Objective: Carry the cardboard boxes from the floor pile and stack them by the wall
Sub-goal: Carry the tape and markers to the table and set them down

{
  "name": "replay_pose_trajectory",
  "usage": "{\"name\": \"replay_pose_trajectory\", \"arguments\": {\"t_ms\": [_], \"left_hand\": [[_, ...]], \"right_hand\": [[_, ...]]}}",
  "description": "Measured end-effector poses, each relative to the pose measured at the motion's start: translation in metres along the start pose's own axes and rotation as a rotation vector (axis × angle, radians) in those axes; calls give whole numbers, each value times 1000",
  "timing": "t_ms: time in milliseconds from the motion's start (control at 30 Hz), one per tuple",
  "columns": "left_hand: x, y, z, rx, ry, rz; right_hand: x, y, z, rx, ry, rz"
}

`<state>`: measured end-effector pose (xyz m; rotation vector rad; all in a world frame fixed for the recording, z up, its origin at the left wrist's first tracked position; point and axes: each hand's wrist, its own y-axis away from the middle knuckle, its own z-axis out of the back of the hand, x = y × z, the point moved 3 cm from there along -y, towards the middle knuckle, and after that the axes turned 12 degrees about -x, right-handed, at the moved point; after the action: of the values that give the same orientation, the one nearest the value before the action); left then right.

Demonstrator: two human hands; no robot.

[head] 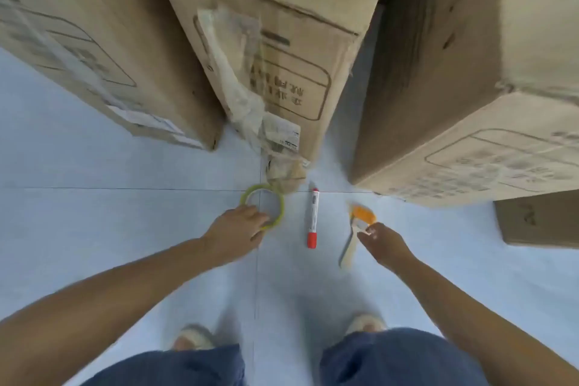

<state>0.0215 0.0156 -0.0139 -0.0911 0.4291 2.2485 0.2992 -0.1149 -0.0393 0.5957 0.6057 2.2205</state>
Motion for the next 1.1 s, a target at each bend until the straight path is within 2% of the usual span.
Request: {"name": "replay_pose_trajectory", "arguments": {"t_ms": [67, 167, 300, 367, 433, 467, 533, 600, 667, 733, 800, 900, 1100], "left_hand": [[7, -8, -34, 34, -121, -88], [23, -11, -71, 123, -146, -174], [24, -13, -67, -12, -313, -288], [28, -12, -70, 100, -319, -289], [31, -9, -67, 152, -270, -315], [33, -8, -63, 72, -246, -343], [39, -3, -52, -114, -120, -268], [42, 1, -48, -238, 166, -49], [42, 8, -44, -253, 456, 232], [42, 16, -40, -277, 576, 411], [41, 24, -37, -270, 630, 474], [42, 33, -37, -245, 648, 491], [41, 36, -39, -249, 678, 553]], "right_hand": [[-7, -13, -27, -11, 27, -55], [-12, -25, -57, -12, 84, -77], [-11, -29, -60, -53, 140, -107], [-9, -28, -59, -40, 164, -92], [-2, -27, -55, -66, 52, -56], [4, -27, -53, -96, -21, -29], [21, -27, -51, -162, -136, 36], [40, -31, -54, -190, -231, 79], [58, -34, -60, -158, -231, 121], [70, -38, -68, -87, -145, 159], [73, -39, -76, -54, -43, 157], [72, -41, -87, -70, -25, 106], [74, -46, -85, -86, -294, -14]]}}
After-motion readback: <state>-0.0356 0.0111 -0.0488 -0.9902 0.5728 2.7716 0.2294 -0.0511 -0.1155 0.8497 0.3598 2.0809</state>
